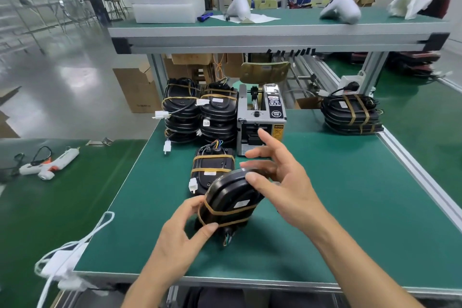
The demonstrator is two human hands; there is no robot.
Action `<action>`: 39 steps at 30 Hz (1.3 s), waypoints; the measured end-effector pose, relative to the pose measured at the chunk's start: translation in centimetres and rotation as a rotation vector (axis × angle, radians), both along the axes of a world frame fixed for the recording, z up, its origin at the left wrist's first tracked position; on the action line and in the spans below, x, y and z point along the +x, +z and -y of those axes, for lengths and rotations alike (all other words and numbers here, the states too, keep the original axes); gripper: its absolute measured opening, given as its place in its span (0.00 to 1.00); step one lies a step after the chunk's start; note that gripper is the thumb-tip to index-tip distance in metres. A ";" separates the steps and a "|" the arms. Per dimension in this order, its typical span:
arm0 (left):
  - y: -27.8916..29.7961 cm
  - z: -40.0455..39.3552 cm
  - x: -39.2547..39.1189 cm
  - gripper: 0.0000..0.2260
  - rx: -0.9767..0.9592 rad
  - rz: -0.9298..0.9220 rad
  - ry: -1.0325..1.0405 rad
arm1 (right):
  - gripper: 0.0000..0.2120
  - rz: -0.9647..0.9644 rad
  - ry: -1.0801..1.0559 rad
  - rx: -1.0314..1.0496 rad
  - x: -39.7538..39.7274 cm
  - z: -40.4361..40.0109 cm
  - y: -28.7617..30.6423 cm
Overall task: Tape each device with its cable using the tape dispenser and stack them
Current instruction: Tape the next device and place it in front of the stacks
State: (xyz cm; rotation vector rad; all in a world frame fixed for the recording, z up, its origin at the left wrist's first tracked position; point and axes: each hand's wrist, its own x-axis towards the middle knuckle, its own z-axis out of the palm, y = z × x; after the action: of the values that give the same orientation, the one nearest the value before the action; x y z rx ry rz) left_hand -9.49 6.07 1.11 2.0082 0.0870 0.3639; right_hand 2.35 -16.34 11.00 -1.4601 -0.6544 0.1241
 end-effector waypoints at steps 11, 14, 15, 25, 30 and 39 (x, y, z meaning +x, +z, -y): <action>-0.7 1.2 -0.2 0.26 -0.147 0.076 -0.069 | 0.32 0.239 0.131 -0.238 -2.2 -1.1 0.6; -1.5 1.6 -0.2 0.27 -0.177 0.124 -0.056 | 0.16 0.037 0.142 -0.035 -2.4 -0.7 2.0; -1.7 1.6 -0.2 0.28 -0.181 0.132 -0.054 | 0.13 -0.022 0.108 0.032 -2.2 -0.4 2.4; -2.2 1.5 0.1 0.26 -0.170 0.161 -0.048 | 0.22 -0.305 0.103 0.069 -1.5 -0.6 3.3; -2.3 1.5 0.1 0.27 -0.180 0.176 -0.057 | 0.24 -0.273 0.043 0.085 -1.3 -0.9 3.6; -2.3 1.4 0.2 0.27 -0.173 0.171 -0.062 | 0.12 -0.441 0.065 0.213 -1.0 -0.2 3.4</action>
State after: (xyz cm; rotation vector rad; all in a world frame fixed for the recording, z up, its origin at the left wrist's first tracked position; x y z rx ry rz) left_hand -9.27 4.62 -1.23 1.7979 -0.0498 0.4703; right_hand 1.37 -16.12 14.45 -1.1552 -0.3417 0.4025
